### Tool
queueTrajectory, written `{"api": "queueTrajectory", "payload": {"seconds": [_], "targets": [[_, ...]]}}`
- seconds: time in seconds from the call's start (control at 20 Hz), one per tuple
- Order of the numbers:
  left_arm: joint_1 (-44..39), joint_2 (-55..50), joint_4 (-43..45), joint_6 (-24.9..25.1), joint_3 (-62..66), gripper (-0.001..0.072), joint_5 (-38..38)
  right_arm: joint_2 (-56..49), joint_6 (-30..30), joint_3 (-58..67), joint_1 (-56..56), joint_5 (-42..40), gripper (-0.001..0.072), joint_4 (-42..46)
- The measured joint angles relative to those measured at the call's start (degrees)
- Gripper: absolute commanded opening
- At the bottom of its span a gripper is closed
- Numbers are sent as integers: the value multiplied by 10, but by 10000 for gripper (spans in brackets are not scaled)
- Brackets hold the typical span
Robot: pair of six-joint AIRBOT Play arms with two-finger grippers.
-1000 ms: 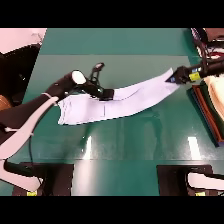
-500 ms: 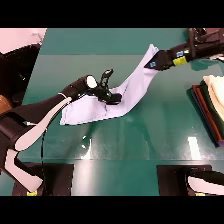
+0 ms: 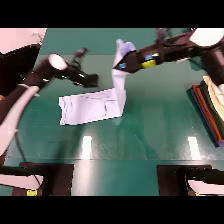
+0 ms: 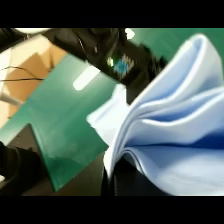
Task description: Fold the shirts.
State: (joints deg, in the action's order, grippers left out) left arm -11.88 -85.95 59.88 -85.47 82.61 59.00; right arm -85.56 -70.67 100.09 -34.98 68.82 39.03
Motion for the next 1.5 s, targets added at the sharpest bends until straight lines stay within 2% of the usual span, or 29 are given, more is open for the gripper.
{"api": "queueTrajectory", "payload": {"seconds": [0.1,0.15,0.2,0.25,0.3,0.35,0.45,0.7,0.75,0.95,1.05,1.25,1.5], "targets": [[54,56,29,1,0,30,15,-51,14,37,-43,-22,31,-26],[81,84,43,2,0,30,23,-81,19,62,-67,-29,194,-35],[107,111,54,3,0,31,28,-112,23,86,-89,-36,452,-42],[129,132,63,3,0,30,35,-138,28,108,-107,-39,609,-45],[152,152,71,3,0,31,42,-162,37,127,-124,-42,639,-49],[170,167,75,4,0,30,47,-181,43,139,-136,-43,629,-52],[196,188,82,5,0,30,61,-206,54,148,-146,-30,494,-54],[224,208,88,12,0,31,86,-225,46,120,-83,69,470,-57],[226,209,89,13,0,30,90,-225,39,103,-61,91,445,-57],[230,212,91,17,0,31,106,-196,26,-19,41,135,445,-58],[230,212,90,18,0,31,110,-169,20,-100,93,118,444,-57],[230,212,88,19,0,30,110,-128,7,-231,148,23,445,-58],[230,212,86,19,0,30,106,-144,2,-272,118,-67,452,-62]]}}
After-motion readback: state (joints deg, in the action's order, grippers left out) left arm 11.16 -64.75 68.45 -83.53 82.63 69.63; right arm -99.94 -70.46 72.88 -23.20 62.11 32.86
